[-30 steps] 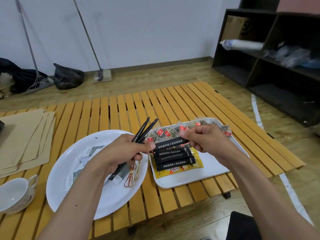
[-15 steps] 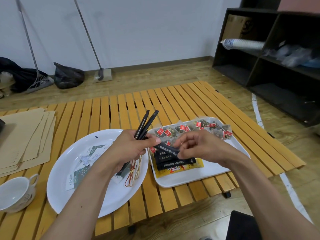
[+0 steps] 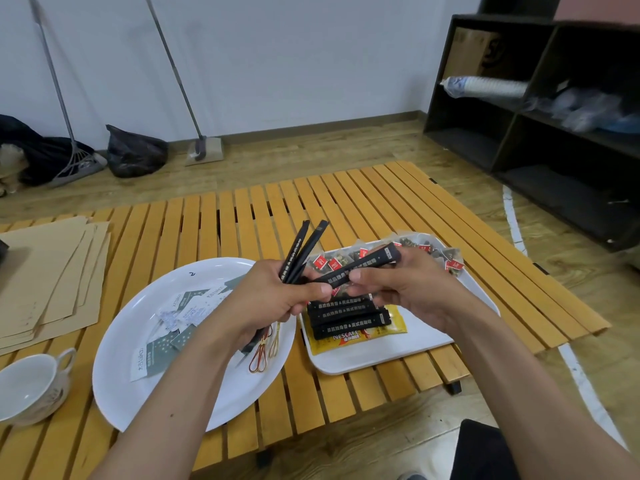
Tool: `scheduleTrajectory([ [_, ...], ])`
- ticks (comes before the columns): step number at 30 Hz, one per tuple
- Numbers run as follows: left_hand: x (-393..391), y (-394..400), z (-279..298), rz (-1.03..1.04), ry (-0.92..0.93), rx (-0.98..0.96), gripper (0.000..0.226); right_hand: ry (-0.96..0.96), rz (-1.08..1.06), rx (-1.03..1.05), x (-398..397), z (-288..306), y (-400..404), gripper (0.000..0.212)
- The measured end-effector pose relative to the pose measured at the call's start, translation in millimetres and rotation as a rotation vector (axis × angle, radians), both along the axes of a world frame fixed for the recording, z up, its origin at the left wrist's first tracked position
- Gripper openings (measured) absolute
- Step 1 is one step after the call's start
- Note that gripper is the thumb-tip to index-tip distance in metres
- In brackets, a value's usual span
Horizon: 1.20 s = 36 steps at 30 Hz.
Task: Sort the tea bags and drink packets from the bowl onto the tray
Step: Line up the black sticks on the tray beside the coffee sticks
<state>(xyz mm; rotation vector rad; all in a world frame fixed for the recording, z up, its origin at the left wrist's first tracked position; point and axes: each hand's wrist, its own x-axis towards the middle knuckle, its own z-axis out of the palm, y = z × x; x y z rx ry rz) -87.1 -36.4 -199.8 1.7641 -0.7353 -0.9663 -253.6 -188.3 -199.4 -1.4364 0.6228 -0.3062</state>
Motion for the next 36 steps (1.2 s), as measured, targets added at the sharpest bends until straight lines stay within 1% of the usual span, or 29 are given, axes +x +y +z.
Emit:
scheduleTrajectory([
  [2, 4, 2, 1, 0.006, 0.018, 0.043, 0.022, 0.021, -0.072, 0.036, -4, -1, -8, 0.024],
  [4, 7, 4, 0, 0.005, 0.030, 0.090, 0.021, 0.069, -0.095, 0.061, -11, -2, -18, 0.016],
  [9, 9, -1, -8, 0.049, 0.020, 0.153, 0.017, 0.284, -0.075, 0.085, -19, -12, -31, 0.020],
  [13, 13, -1, -14, 0.080, -0.066, 0.180, 0.019, 0.347, -0.171, 0.013, -12, -18, -29, 0.012],
  [15, 17, 0, -14, 0.117, -0.075, 0.170, 0.022, 0.368, -0.196, -0.008, -9, -21, -27, 0.010],
  [17, 21, 0, -14, 0.151, -0.036, 0.132, 0.026, 0.392, -0.208, -0.030, -5, -25, -25, 0.010],
  [19, 21, 1, -14, 0.141, -0.023, 0.127, 0.027, 0.421, -0.229, -0.065, -1, -29, -25, 0.015],
  [22, 22, 1, -16, 0.074, -0.066, 0.174, 0.036, 0.477, -0.248, -0.130, 2, -31, -26, 0.028],
  [24, 21, 1, -16, 0.033, -0.106, 0.185, 0.038, 0.489, -0.260, -0.196, 1, -29, -26, 0.031],
  [26, 18, 0, -17, -0.005, -0.184, 0.158, 0.037, 0.414, -0.299, -0.284, 0, -26, -24, 0.030],
  [28, 14, -1, -19, -0.056, -0.340, 0.119, 0.032, 0.240, -0.322, -0.307, 1, -19, -18, 0.031],
  [30, 10, -2, -21, -0.127, -0.479, 0.102, 0.026, 0.044, -0.240, -0.172, 4, -10, -6, 0.036],
  [31, 9, -4, -22, -0.161, -0.514, 0.100, 0.024, -0.010, -0.178, -0.102, 7, -7, 0, 0.037],
  [33, 6, -4, -22, -0.228, -0.521, 0.084, 0.019, -0.039, -0.081, -0.072, 11, -5, 9, 0.029],
  [36, 4, -4, -19, -0.272, -0.439, 0.026, 0.012, -0.040, -0.056, -0.111, 10, -7, 7, 0.020],
])
